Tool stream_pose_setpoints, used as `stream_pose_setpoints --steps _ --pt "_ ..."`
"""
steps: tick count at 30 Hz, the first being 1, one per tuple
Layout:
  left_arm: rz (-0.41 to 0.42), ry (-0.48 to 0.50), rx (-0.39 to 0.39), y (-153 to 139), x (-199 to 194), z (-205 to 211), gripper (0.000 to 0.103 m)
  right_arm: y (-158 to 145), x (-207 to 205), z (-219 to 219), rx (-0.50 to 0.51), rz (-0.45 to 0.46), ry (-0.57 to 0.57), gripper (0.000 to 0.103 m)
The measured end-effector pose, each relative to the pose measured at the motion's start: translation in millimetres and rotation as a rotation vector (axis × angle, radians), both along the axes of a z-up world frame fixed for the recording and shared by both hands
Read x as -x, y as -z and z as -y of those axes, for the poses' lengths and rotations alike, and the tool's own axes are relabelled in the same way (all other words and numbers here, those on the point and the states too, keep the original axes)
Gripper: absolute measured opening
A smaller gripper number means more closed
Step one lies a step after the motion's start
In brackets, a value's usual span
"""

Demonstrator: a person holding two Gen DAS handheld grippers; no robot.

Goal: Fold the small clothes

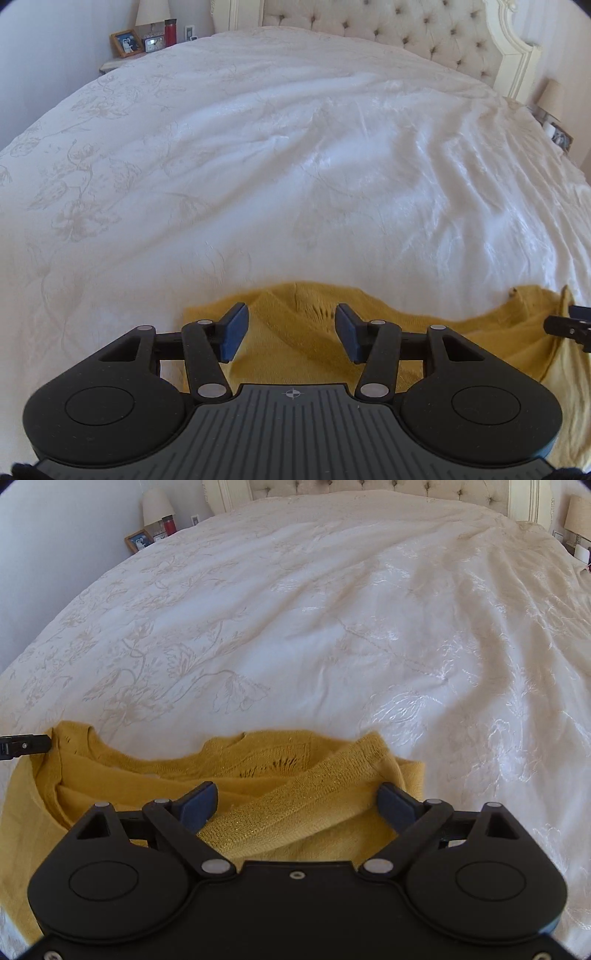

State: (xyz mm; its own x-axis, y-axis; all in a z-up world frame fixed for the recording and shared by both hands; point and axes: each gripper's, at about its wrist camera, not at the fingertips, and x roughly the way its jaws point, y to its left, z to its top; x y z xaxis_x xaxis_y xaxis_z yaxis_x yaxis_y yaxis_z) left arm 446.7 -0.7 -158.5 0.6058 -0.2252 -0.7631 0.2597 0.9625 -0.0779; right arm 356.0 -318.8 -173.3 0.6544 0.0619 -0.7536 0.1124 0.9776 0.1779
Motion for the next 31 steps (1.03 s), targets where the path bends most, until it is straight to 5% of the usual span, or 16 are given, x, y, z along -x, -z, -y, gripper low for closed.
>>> stream_pose_setpoints --steps 10,19,26,31 --pt "0.053 -0.004 0.010 -22.3 24.1 -22.5 0.050 -20.5 37.9 6.0 -0.045 0.062 0.072 0.094" --pt "-0.027 0.175 -0.086 1.4 78.4 -9.4 0.050 -11.7 69.8 -27.6 -0.030 0.003 -0.023 0.094" --pt "0.012 0.273 -0.127 21.0 65.8 28.8 0.050 7.7 40.2 -55.5 0.058 -0.030 -0.145 0.094" --pt "0.006 0.141 -0.113 26.3 20.3 29.5 0.050 11.2 -2.6 -45.6 0.095 -0.024 -0.106 0.097"
